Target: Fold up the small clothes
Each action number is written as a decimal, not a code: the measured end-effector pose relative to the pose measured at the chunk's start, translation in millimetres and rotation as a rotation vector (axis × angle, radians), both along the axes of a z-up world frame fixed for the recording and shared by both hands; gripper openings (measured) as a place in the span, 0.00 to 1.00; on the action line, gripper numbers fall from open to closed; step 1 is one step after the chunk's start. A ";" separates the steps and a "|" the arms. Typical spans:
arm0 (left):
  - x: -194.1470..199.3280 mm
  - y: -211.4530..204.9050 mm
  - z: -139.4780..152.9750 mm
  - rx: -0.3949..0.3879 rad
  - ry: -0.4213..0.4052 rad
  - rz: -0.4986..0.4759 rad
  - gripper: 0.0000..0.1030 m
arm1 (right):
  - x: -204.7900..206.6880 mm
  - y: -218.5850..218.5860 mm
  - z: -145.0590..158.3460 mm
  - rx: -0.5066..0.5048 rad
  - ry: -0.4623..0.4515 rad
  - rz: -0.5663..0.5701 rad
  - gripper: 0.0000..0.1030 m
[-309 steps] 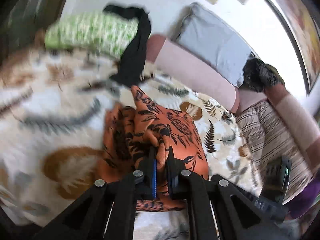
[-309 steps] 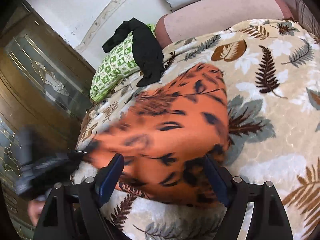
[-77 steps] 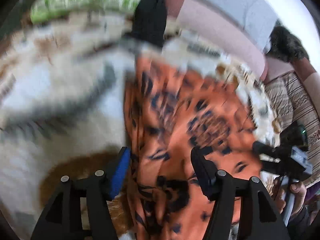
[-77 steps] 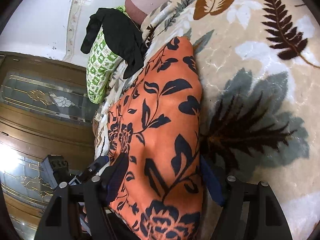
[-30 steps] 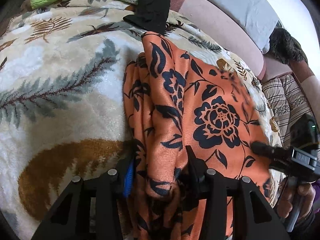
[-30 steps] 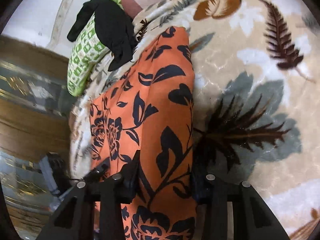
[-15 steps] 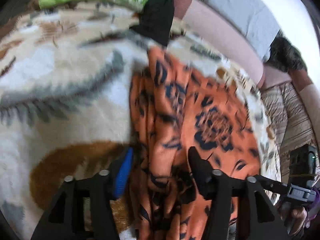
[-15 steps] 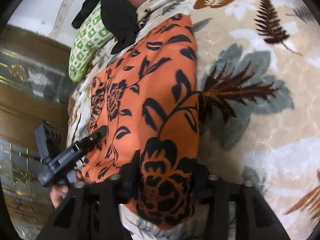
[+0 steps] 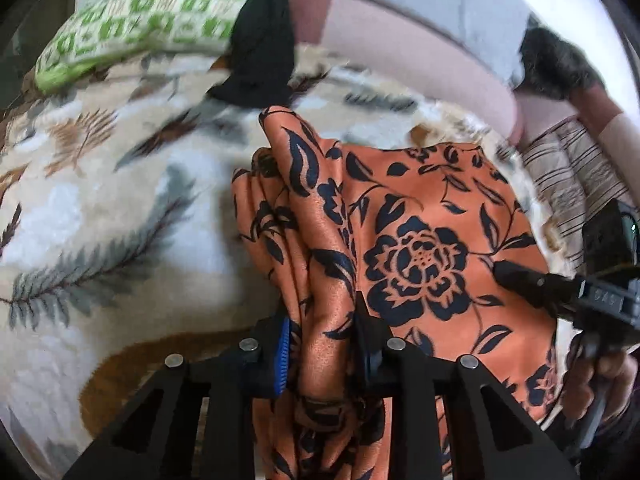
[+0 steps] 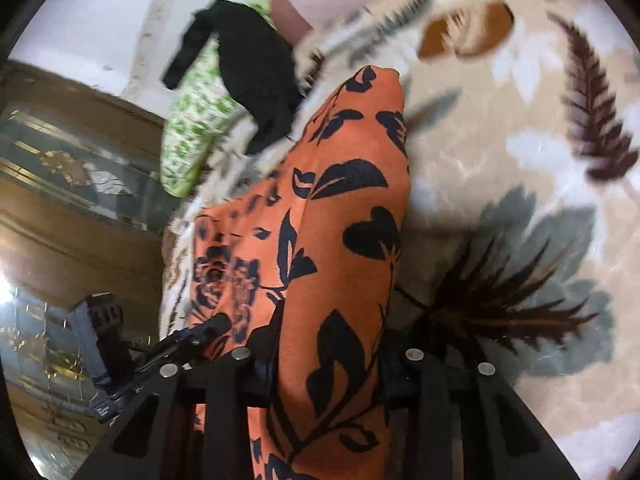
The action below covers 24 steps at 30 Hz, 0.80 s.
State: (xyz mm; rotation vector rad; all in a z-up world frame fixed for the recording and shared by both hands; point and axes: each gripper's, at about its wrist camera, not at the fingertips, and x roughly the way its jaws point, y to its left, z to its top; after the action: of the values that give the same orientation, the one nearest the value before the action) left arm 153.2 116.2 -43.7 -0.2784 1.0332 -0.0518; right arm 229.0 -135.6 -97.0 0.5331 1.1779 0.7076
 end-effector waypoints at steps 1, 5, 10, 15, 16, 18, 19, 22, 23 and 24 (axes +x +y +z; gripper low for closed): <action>0.9 -8.6 7.7 0.006 -0.019 -0.007 0.27 | -0.3 -10.1 14.3 -0.011 -0.038 -0.005 0.37; 18.3 -45.4 42.3 -0.012 -0.105 -0.022 0.27 | 15.0 -48.4 52.3 0.002 -0.120 -0.022 0.37; 56.1 -83.3 20.0 -0.044 -0.101 -0.028 0.31 | 45.4 -100.5 52.8 0.001 -0.137 -0.106 0.37; 86.7 -93.6 -56.0 -0.006 0.059 0.043 0.41 | 63.5 -127.3 -11.2 -0.092 -0.054 -0.192 0.59; 82.0 -91.0 -57.0 -0.031 0.052 0.043 0.46 | 64.4 -131.2 -28.4 -0.165 -0.002 -0.231 0.69; 69.1 -88.1 -41.9 -0.001 0.004 0.030 0.47 | 55.9 -145.1 -34.9 -0.168 0.015 -0.260 0.69; 63.4 -86.7 -30.1 0.020 -0.026 0.020 0.47 | 50.5 -145.7 -27.9 -0.165 -0.019 -0.272 0.69; 36.9 -87.2 -5.8 0.042 -0.103 -0.009 0.50 | 24.3 -149.4 8.4 -0.203 -0.155 -0.285 0.69; 26.1 -90.4 -0.6 0.054 -0.126 -0.021 0.50 | 12.5 -145.4 24.4 -0.164 -0.191 -0.264 0.69; 16.0 -93.5 1.1 0.054 -0.146 -0.029 0.52 | 6.1 -140.3 36.0 -0.132 -0.215 -0.236 0.69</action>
State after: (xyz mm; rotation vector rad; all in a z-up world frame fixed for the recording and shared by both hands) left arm 169.2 22.7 -42.6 -0.2077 0.8921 -0.0690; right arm 235.1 -275.9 -61.0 0.4635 0.9351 0.4680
